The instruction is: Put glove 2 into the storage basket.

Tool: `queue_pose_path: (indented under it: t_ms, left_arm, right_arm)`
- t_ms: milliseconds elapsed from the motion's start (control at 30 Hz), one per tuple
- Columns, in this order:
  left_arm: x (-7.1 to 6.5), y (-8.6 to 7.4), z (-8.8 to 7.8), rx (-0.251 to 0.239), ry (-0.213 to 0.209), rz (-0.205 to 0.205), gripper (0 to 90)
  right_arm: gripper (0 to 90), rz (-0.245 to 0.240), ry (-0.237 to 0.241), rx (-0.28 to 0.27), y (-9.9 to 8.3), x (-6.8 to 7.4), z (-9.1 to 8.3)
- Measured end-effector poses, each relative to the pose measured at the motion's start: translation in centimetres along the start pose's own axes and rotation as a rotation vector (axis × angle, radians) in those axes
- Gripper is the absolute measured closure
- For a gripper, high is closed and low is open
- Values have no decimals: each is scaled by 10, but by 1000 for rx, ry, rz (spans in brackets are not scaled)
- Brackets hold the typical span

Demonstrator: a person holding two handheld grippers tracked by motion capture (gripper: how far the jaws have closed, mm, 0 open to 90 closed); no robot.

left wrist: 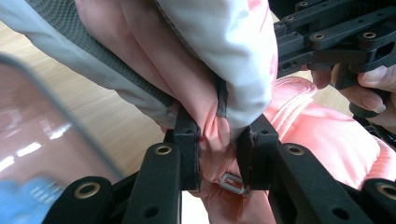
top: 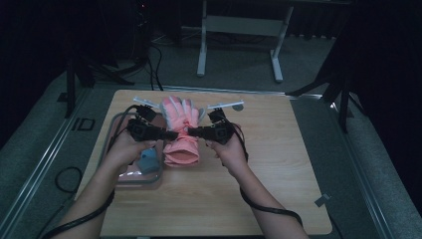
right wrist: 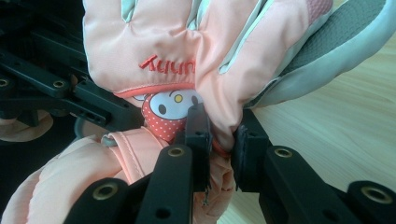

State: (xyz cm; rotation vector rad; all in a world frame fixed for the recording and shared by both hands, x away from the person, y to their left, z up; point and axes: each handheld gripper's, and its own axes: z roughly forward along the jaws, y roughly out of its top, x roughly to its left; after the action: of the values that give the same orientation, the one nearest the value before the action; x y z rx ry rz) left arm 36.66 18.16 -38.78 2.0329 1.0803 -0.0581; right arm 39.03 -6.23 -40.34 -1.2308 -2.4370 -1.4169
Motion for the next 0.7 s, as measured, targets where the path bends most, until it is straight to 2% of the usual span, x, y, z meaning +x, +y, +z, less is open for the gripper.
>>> queue_pose_path:
  t_ms: [100,200,233,333,367,500,533,600,667,700]
  left_arm:
    - [9,-5,-17,-4,17,-13,722]
    - [19,-12,-35,-7,33,-26,722]
    - [23,-15,-41,-7,38,-31,721]
    - [38,-25,-57,-2,50,-48,721]
    - [40,-27,-59,-1,52,-50,721]
    - [58,-41,-66,17,67,-68,721]
    - [63,-45,-65,21,70,-75,721]
    - [72,-52,-63,26,69,-88,721]
    - [81,-59,-61,34,65,-104,720]
    - [86,-63,-59,38,60,-116,720]
  right_arm:
    - [787,-10,8,2,6,9,9]
    - [787,-19,27,6,14,22,24]
    - [787,-27,43,9,18,31,35]
    - [788,-33,52,11,21,39,46]
    - [787,-37,58,18,22,45,55]
    - [788,-33,72,31,21,52,78]
    - [788,-30,74,45,18,53,93]
    - [788,-30,73,49,17,53,97]
    - [787,-18,75,67,11,52,115]
    - [787,-18,75,67,11,52,115]
